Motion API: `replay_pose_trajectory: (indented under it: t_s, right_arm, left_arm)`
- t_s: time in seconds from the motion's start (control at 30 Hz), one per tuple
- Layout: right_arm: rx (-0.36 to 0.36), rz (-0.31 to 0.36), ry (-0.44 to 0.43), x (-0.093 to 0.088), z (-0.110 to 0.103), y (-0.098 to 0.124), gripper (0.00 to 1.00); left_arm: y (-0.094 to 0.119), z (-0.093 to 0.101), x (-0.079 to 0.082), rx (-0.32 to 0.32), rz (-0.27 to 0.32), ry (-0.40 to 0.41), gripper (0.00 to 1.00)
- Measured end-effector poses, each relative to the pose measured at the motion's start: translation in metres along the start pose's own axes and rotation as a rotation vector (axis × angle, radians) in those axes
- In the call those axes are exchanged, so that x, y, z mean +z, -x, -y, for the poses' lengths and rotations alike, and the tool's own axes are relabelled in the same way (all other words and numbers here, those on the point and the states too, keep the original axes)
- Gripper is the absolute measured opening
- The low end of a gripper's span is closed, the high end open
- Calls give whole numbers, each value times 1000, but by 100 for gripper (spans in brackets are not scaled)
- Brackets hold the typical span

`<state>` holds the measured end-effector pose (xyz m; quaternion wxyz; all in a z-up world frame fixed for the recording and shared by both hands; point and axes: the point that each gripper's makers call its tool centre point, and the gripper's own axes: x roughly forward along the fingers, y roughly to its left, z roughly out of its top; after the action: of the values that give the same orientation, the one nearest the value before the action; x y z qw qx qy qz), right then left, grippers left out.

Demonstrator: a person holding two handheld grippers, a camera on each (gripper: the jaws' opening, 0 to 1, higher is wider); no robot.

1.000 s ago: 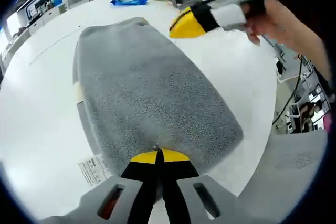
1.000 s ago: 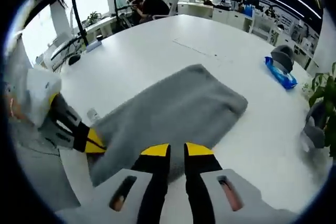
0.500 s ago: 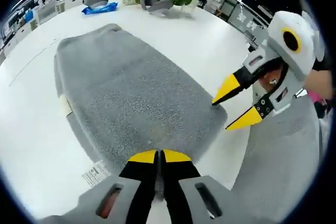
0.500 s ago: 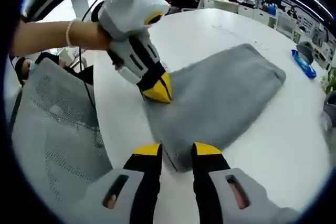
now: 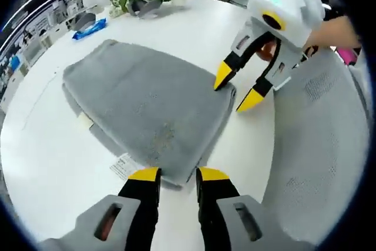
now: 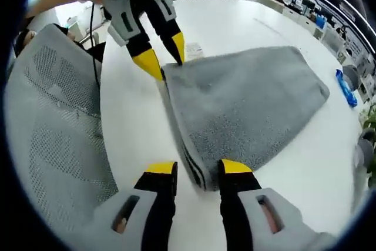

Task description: Fold the towel on the table until its edges align and the towel forms a compact rectangular stack.

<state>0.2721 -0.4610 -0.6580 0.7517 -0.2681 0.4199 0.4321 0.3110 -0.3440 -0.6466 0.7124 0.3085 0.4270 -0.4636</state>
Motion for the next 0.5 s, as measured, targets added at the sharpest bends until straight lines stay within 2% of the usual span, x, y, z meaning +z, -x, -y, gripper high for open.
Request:
replay_pose_trajectory:
  t_s: [0.13,0.17,0.2,0.23,0.37,0.5]
  right_arm:
    - [-4,-6,7,-1,3,0,28]
    - [-6,-6,9,-1,3,0,27]
    - [-8,-6,10,-1,4,0,27]
    - [-10,-7,9,-1,5,0,26]
    - [-31,1,9,-2,7,-2,23]
    - [-65,1,50,-3,9,-3,19]
  left_arm:
    - [-6,6,-12,-35,-63,-1,37]
    - [-9,11,-19,-55,-98,-7,40]
    - [-10,10,-24,-49,-122,-17,41]
    - [-7,8,-16,-40,-81,0,40]
    - [-9,8,-15,-54,-103,-29,40]
    - [-10,9,-14,-68,-149,-54,40]
